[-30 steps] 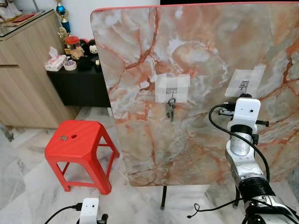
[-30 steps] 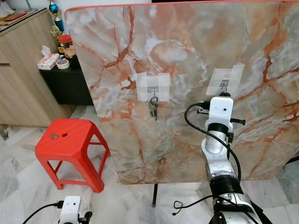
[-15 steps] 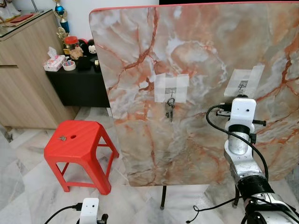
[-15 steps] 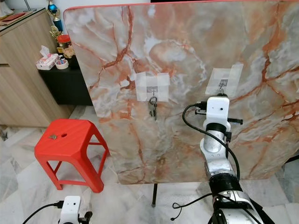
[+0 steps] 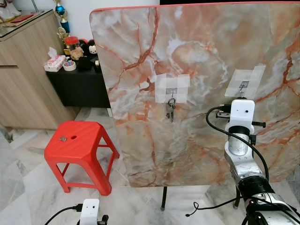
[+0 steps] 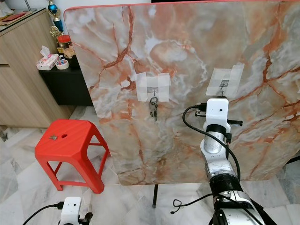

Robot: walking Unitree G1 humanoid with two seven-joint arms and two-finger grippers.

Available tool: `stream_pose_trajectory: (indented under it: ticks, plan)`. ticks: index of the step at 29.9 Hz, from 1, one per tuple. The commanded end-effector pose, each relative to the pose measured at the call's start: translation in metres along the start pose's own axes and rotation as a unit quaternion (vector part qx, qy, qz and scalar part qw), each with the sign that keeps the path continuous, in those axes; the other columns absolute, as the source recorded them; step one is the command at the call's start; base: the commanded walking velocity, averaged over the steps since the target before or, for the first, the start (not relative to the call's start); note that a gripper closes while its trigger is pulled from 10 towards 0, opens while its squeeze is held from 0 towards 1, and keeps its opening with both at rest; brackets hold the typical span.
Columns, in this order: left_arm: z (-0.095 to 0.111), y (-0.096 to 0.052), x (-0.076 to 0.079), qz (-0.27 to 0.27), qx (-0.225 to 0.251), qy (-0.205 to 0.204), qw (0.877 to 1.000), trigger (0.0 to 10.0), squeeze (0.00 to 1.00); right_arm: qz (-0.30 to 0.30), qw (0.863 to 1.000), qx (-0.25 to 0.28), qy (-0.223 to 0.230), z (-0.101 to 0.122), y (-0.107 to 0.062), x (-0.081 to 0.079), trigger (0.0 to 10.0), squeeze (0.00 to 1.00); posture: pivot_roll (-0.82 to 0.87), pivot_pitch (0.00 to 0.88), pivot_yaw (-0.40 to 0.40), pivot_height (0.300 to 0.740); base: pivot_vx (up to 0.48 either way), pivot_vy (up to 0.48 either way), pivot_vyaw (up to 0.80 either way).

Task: Hang keys on a hook

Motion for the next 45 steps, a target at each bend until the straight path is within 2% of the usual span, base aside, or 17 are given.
stream_pose_trajectory:
  ticks: [1,2,9,16,18,19,21,22,24,26,29,30,35,39,40,42,45]
  plan:
    - [-0.007,-0.001,0.002,0.0,-0.015,0.001,1.0,10.0,0.0,0.003,1.0,0.006,0.004,0.005,0.003,-0.002,10.0,0.88,-0.04,0.0,0.017,0.74,0.0,0.0,0.0]
    - [-0.007,-0.001,0.002,-0.001,-0.016,0.001,1.0,10.0,0.0,0.003,1.0,0.006,0.004,0.005,0.002,-0.002,10.0,1.0,-0.04,0.0,0.017,0.74,0.0,0.0,0.0]
    - [-0.007,-0.001,0.002,-0.002,-0.017,0.001,1.0,10.0,0.0,0.032,0.997,0.052,0.052,0.02,-0.003,-0.011,10.0,1.0,-0.04,0.0,0.016,0.74,0.0,0.0,0.0]
    - [-0.008,-0.001,0.003,-0.003,-0.02,0.002,1.0,10.0,0.0,0.046,0.996,0.052,0.059,0.017,-0.007,-0.014,10.0,1.0,-0.04,0.0,0.013,0.74,0.0,0.0,0.0]
    - [-0.009,-0.001,0.003,-0.003,-0.02,0.001,1.0,10.0,0.0,0.079,0.993,0.05,0.074,0.013,-0.014,-0.021,10.0,0.97,-0.04,0.0,0.012,0.74,0.0,0.0,0.0]
    - [-0.01,-0.002,0.003,-0.003,-0.022,0.001,1.0,10.0,0.0,0.112,0.99,0.04,0.082,0.005,-0.022,-0.028,10.0,0.03,-0.04,0.0,0.011,0.74,0.0,0.0,0.0]
    - [-0.011,-0.002,0.003,-0.003,-0.024,0.002,1.0,10.0,0.0,0.145,0.987,0.012,0.075,-0.012,-0.033,-0.034,10.0,0.0,-0.04,0.0,0.011,0.74,0.0,0.0,0.0]
    - [-0.012,-0.002,0.003,-0.003,-0.025,0.003,1.0,10.0,0.0,0.15,0.987,-0.031,0.043,-0.037,-0.044,-0.033,10.0,0.0,-0.05,0.0,0.012,0.74,0.0,0.0,0.0]
    - [-0.012,-0.002,0.003,-0.004,-0.026,0.003,1.0,10.0,0.0,0.146,0.986,-0.072,0.042,-0.057,-0.054,-0.03,10.0,0.0,-0.05,0.0,0.012,0.74,0.0,0.0,0.0]
    - [-0.012,-0.002,0.003,-0.005,-0.026,0.005,1.0,10.0,0.0,0.156,0.975,-0.148,0.053,-0.094,-0.078,-0.028,10.0,0.0,-0.05,0.0,0.015,0.74,0.0,0.0,0.0]
    - [-0.012,-0.002,0.003,-0.005,-0.026,0.007,1.0,10.0,0.0,0.168,0.965,-0.194,0.05,-0.117,-0.097,-0.027,10.0,0.0,-0.05,0.0,0.017,0.74,0.0,0.0,0.0]
    - [-0.012,-0.002,0.003,-0.005,-0.026,0.007,1.0,10.0,0.0,0.167,0.957,-0.235,0.043,-0.133,-0.11,-0.025,10.0,0.0,-0.06,0.0,0.025,0.74,0.0,0.0,0.0]
    - [-0.011,-0.002,0.002,-0.006,-0.026,0.011,1.0,10.0,0.0,0.153,0.9,-0.405,0.054,-0.188,-0.17,-0.015,10.0,0.0,-0.06,0.0,0.029,0.74,0.0,0.0,0.0]
    - [-0.009,-0.001,0.001,-0.006,-0.028,0.02,0.999,10.0,0.0,0.185,0.842,-0.505,-0.031,-0.221,-0.232,0.0,10.0,0.0,-0.04,0.0,0.029,0.74,0.0,0.0,0.0]
    - [-0.009,-0.001,0.001,-0.005,-0.028,0.019,0.999,10.0,0.0,0.174,0.834,-0.522,-0.035,-0.226,-0.24,0.007,10.0,0.0,-0.03,0.0,0.025,0.74,0.0,0.0,0.0]
    - [-0.006,0.0,0.0,0.0,-0.022,0.013,1.0,10.0,0.0,0.125,0.83,-0.544,0.008,-0.229,-0.246,0.015,10.0,0.0,-0.01,0.0,0.023,0.74,0.0,0.0,0.0]
    - [-0.004,0.001,-0.004,0.003,-0.02,0.014,1.0,10.0,0.0,0.111,0.833,-0.538,0.067,-0.226,-0.242,0.008,10.0,0.0,-0.04,0.0,0.033,0.74,0.0,0.0,0.0]
Point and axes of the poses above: a point about 5 cm out from each wrist's last joint towards the gripper, its own y axis pointing out of the wrist towards the gripper, its own z axis along the axis of the wrist's last joint, x = y × z, the point moved 4 cm from there along y, pointing out of the wrist towards the gripper, and after that the axes turned 2 degrees about y, right-handed, at the moved point
